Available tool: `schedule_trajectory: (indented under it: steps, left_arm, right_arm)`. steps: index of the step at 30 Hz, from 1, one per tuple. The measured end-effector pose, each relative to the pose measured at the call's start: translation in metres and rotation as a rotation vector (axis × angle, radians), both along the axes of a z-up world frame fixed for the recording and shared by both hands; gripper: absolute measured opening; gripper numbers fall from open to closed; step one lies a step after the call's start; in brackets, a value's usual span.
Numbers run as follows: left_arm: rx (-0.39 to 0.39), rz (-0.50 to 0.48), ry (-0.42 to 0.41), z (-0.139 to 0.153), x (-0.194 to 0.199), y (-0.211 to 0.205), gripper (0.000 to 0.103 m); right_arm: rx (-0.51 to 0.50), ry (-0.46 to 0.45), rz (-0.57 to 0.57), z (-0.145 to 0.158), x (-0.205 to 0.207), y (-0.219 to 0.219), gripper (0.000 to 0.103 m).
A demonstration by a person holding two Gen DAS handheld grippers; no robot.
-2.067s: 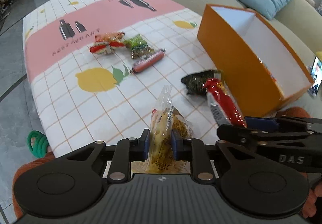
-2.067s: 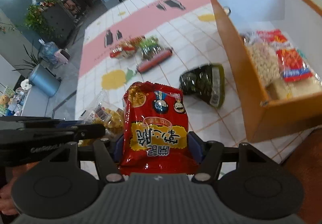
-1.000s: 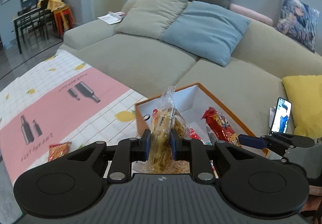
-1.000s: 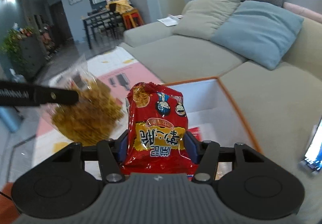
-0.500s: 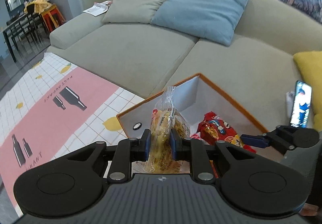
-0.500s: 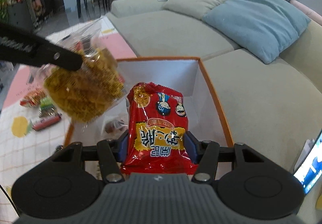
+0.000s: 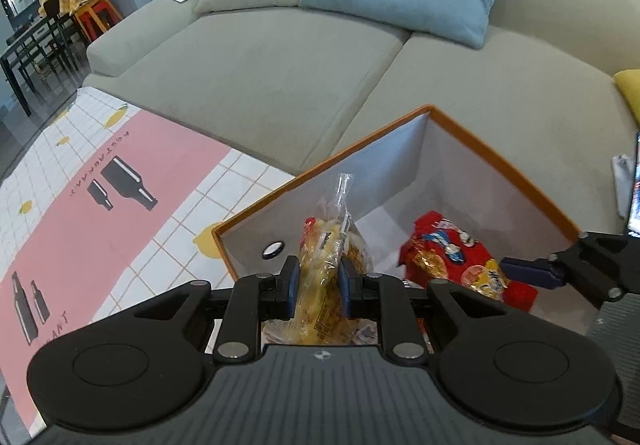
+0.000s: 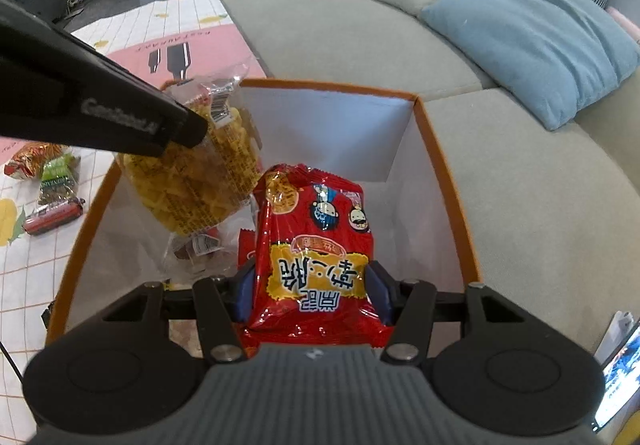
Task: Organize snacks
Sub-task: 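Carry the waffle bag and red cracker bag over the orange box, then open both tools to drop the waffle and red bags into the box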
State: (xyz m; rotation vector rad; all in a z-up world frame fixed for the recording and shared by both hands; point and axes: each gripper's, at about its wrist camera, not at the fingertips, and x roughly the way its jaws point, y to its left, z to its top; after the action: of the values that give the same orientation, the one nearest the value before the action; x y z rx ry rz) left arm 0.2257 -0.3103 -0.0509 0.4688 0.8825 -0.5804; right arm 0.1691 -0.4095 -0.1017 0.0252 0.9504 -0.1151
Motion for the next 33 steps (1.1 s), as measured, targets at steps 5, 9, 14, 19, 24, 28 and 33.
schedule_trajectory:
  steps: [5, 9, 14, 19, 24, 28, 33]
  left_arm:
    - [0.025, 0.007, -0.002, -0.005, 0.004, 0.003, 0.032]
    - [0.022, 0.001, -0.004, 0.000, 0.001, 0.007, 0.044]
    - [-0.011, -0.006, -0.023, 0.016, -0.006, 0.017, 0.047]
    - [-0.054, -0.010, -0.045, 0.041, -0.018, 0.031, 0.047]
    - [-0.083, -0.002, -0.075, 0.067, -0.035, 0.051, 0.047]
    - [-0.125, 0.008, -0.100, 0.088, -0.052, 0.074, 0.047]
    - [-0.177, 0.019, -0.146, 0.108, -0.076, 0.104, 0.047]
  right_arm:
    - [0.001, 0.041, -0.007, -0.012, 0.013, -0.004, 0.056]
    - [0.002, 0.056, -0.005, -0.016, 0.016, -0.002, 0.059]
    - [-0.008, 0.045, -0.019, -0.009, 0.014, 0.001, 0.067]
    - [-0.007, 0.019, -0.015, 0.008, 0.004, 0.012, 0.067]
    - [-0.002, -0.024, 0.005, 0.029, -0.006, 0.027, 0.067]
    - [0.015, -0.068, 0.017, 0.048, -0.020, 0.041, 0.067]
    - [0.080, -0.142, 0.017, 0.070, -0.043, 0.061, 0.067]
